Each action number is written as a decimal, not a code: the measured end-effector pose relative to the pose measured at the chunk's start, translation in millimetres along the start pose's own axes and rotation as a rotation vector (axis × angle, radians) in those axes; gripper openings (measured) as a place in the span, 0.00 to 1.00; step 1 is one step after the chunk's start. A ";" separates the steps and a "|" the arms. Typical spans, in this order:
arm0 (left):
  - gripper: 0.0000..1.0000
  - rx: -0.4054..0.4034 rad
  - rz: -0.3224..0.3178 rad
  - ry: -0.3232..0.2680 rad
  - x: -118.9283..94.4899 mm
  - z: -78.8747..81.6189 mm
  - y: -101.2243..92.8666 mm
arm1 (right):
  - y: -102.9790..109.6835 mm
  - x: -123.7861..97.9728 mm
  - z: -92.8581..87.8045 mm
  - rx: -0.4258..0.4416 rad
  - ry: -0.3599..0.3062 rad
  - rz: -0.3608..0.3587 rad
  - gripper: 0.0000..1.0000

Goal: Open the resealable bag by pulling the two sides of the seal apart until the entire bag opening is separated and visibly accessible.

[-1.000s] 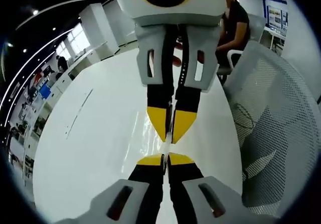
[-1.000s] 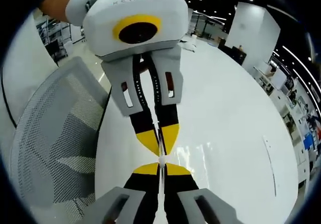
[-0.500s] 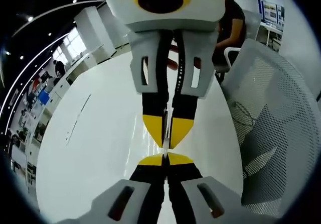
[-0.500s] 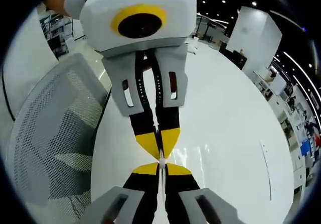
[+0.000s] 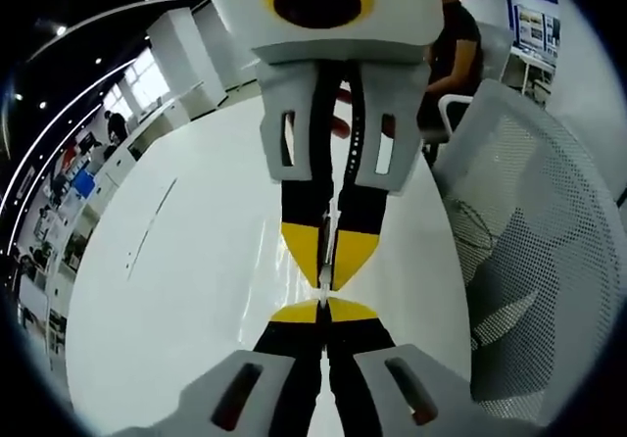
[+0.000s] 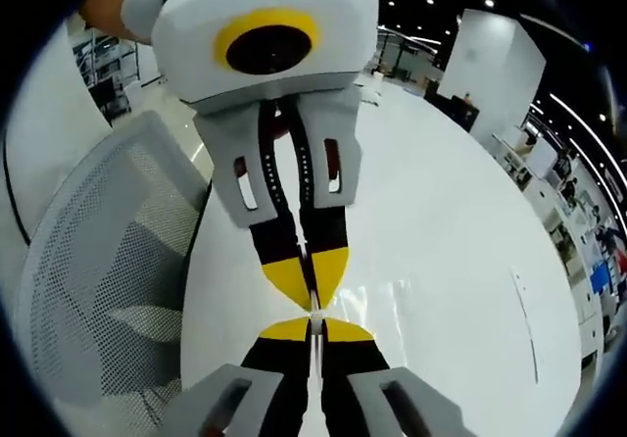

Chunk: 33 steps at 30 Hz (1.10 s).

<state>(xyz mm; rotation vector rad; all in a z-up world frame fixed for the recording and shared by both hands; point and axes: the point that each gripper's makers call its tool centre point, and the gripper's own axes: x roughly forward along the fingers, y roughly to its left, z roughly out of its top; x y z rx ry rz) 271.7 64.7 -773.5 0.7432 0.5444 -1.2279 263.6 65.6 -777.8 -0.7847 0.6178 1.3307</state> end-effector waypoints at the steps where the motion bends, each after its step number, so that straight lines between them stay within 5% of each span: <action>1: 0.00 -0.001 0.001 0.001 -0.3 -1.0 0.7 | -0.5 -0.6 -1.9 -0.001 0.003 -0.002 0.00; 9: 0.00 -0.010 -0.010 0.008 0.9 -6.7 -0.2 | -0.5 -4.4 -16.7 0.018 0.021 -0.004 0.00; 33: 0.00 -0.055 -0.012 -0.001 0.4 -6.4 0.7 | -2.5 -6.2 -9.7 0.007 0.004 -0.025 0.00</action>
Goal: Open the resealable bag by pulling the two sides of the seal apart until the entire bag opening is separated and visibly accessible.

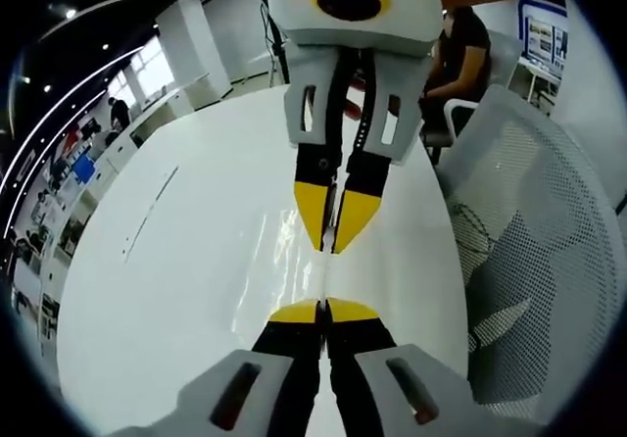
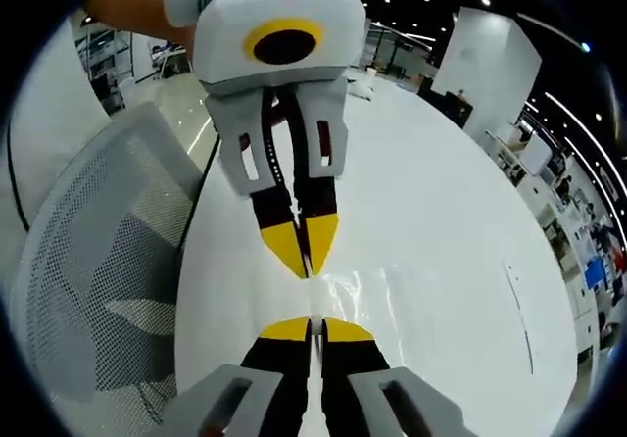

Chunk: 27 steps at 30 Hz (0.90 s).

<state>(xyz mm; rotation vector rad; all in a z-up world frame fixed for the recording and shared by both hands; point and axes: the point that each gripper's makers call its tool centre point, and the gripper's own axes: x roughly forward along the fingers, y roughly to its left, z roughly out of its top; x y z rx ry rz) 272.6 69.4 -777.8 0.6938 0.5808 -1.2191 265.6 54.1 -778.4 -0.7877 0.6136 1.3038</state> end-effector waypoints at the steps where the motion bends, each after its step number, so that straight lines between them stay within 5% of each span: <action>1: 0.01 -0.004 -0.002 -0.002 0.4 0.4 -0.6 | 0.6 0.4 0.8 -0.001 -0.003 0.000 0.00; 11: 0.00 0.031 -0.011 -0.006 8.4 13.1 -1.4 | 1.4 -0.2 9.1 -0.003 -0.023 -0.005 0.00; 27: 0.00 0.050 0.000 0.003 10.1 9.2 -1.3 | 1.5 -2.7 -5.1 0.004 -0.021 -0.017 0.00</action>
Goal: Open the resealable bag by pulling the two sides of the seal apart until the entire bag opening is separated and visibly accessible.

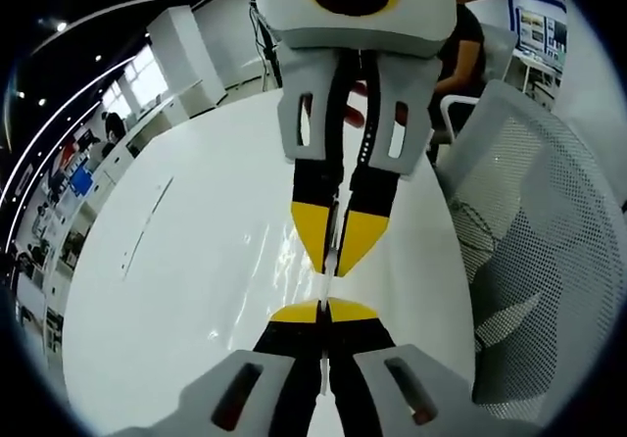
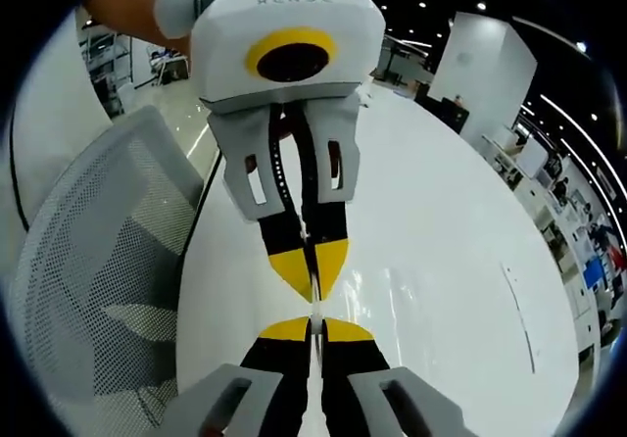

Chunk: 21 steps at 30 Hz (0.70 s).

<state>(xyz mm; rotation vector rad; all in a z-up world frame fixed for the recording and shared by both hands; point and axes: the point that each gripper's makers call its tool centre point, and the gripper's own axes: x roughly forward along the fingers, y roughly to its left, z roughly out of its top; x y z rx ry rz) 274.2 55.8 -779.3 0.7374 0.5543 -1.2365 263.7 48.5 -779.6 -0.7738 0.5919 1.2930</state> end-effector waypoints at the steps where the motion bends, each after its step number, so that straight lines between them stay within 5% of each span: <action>1: 0.00 0.001 0.002 0.003 -0.2 -1.7 1.0 | -0.3 -1.1 -3.0 -0.004 0.002 -0.003 0.00; 21: 0.00 -0.020 0.010 0.014 -2.6 -10.6 4.9 | -4.7 -12.5 -30.6 0.028 0.041 -0.022 0.00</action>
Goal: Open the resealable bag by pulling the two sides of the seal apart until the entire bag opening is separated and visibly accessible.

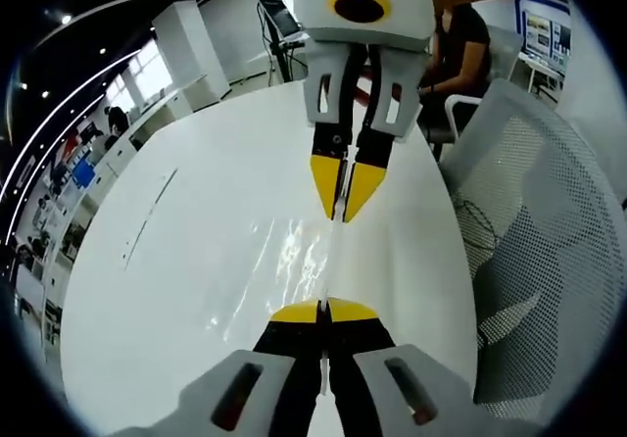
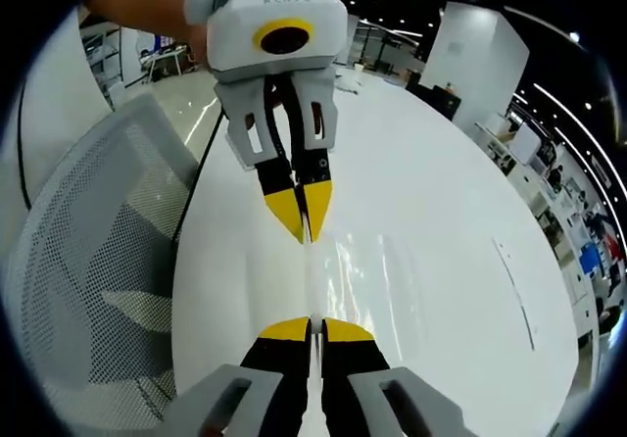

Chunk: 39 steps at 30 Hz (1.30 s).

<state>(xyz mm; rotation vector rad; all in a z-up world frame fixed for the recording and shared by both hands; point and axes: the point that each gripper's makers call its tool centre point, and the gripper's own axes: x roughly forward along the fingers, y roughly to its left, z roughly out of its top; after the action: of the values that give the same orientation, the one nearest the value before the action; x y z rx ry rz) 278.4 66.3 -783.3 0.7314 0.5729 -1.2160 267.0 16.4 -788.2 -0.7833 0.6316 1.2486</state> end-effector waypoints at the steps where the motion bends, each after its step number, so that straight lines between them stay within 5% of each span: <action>1: 0.00 -0.005 0.000 0.000 -0.3 -0.8 -0.1 | 0.0 -0.5 -1.1 0.001 0.000 0.000 0.00; 39: 0.00 -0.001 -0.001 0.013 -1.3 -6.4 0.5 | -1.3 -8.0 -23.8 0.023 0.036 -0.013 0.00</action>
<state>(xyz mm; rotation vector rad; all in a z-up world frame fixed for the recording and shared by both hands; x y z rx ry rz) 278.5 72.1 -786.4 0.7385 0.5842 -1.2127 266.6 -7.5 -795.8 -0.7907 0.6680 1.2157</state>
